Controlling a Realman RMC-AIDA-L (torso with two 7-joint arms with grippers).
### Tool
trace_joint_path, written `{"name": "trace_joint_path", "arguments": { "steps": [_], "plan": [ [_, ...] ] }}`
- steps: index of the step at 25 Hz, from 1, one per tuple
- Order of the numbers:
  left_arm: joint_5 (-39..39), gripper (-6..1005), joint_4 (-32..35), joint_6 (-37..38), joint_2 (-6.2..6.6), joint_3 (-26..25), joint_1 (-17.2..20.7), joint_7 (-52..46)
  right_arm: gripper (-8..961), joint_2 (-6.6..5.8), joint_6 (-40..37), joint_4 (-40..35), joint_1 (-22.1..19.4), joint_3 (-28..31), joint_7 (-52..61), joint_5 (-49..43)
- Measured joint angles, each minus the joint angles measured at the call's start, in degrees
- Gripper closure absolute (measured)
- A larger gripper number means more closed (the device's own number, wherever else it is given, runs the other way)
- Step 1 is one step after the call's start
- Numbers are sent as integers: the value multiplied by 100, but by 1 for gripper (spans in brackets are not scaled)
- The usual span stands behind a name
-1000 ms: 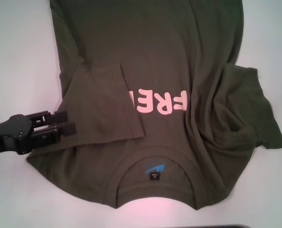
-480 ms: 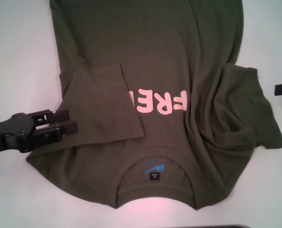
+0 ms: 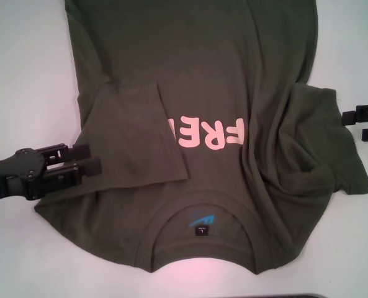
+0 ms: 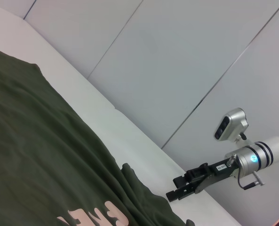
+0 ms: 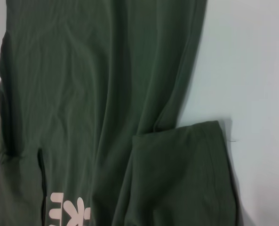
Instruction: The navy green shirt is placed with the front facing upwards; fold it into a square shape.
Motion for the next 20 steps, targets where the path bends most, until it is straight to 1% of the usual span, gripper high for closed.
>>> {"name": "trace_joint_path", "arguments": {
  "steps": [6, 20],
  "plan": [
    [0, 367, 0, -5, -13, 7, 3, 5, 98, 45, 89, 25, 20, -5, 32, -4],
    [0, 367, 58, -5, -13, 11, 5, 4, 124, 79, 151, 26, 35, -42, 123, -4]
  ]
}}
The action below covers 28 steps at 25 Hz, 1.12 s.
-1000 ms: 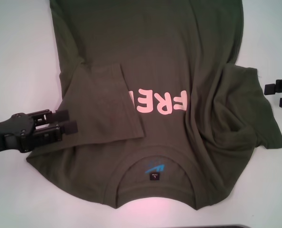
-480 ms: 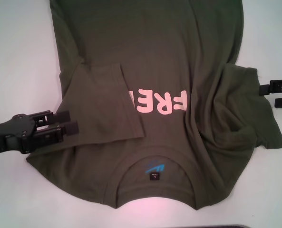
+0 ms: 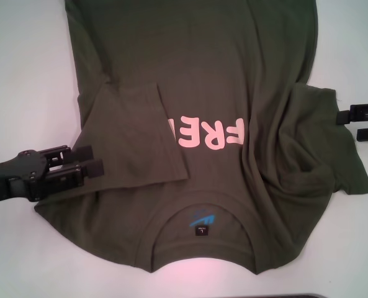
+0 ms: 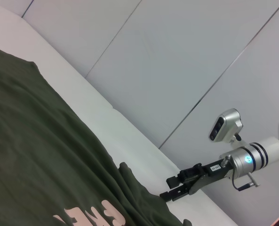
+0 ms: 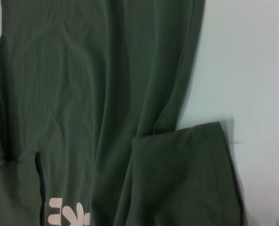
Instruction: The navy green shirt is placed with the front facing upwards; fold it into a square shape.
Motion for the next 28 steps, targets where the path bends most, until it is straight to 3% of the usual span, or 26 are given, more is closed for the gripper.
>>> {"name": "trace_joint_path", "arguments": {
  "steps": [9, 28],
  "plan": [
    [0, 367, 3, 1, 0, -7, -4, 1, 141, 66, 67, 32, 58, -7, 19, 0],
    [0, 367, 3, 1, 0, -35, -12, 1, 177, 74, 105, 162, 102, -98, 21, 0]
  ]
}}
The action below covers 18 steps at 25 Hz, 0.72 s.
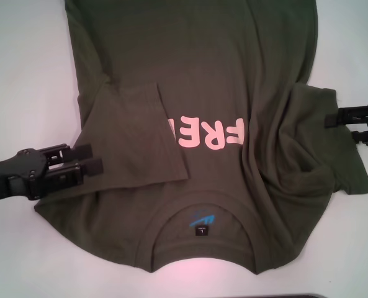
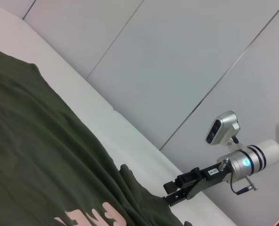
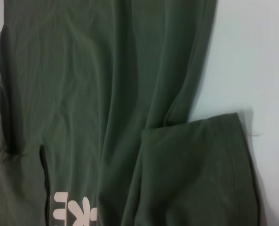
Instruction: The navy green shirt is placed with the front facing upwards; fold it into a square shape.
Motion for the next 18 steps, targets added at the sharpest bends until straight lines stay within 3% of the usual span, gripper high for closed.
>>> {"name": "trace_joint_path", "arguments": {
  "steps": [18],
  "plan": [
    [-1, 366, 0, 0, 0, 10, 17, 9, 211, 25, -147, 146, 163, 7, -162, 162]
  ]
}}
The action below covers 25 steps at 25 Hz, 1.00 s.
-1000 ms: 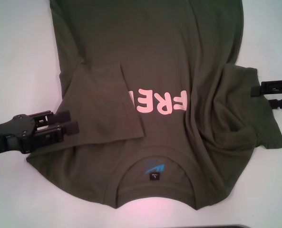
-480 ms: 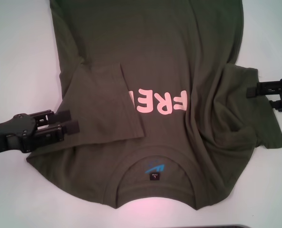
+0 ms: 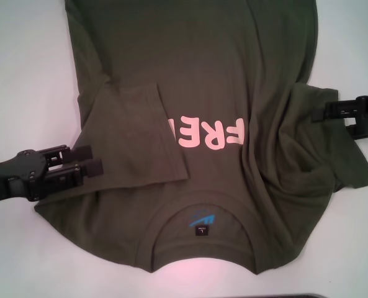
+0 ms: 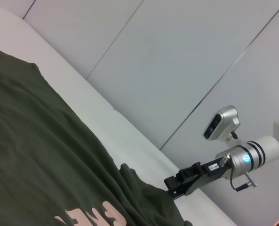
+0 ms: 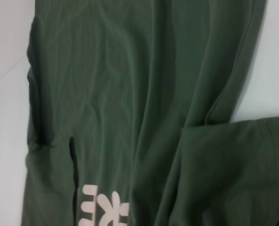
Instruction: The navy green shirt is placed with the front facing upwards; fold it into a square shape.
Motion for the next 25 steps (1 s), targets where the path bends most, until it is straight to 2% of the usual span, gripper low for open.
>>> {"name": "trace_joint_path", "arguments": {
  "steps": [11, 16, 25],
  "plan": [
    [-44, 366, -9, 59, 0, -7, -31, -23, 232, 9, -54, -80, 28, -192, 119, -188],
    [-44, 366, -9, 59, 0, 7, -45, -32, 467, 5, -102, -93, 61, -200, 128, -187],
    [-52, 366, -9, 61, 0, 16, -52, -44, 668, -23, -103, -98, -4, -184, 147, -212]
  ]
}}
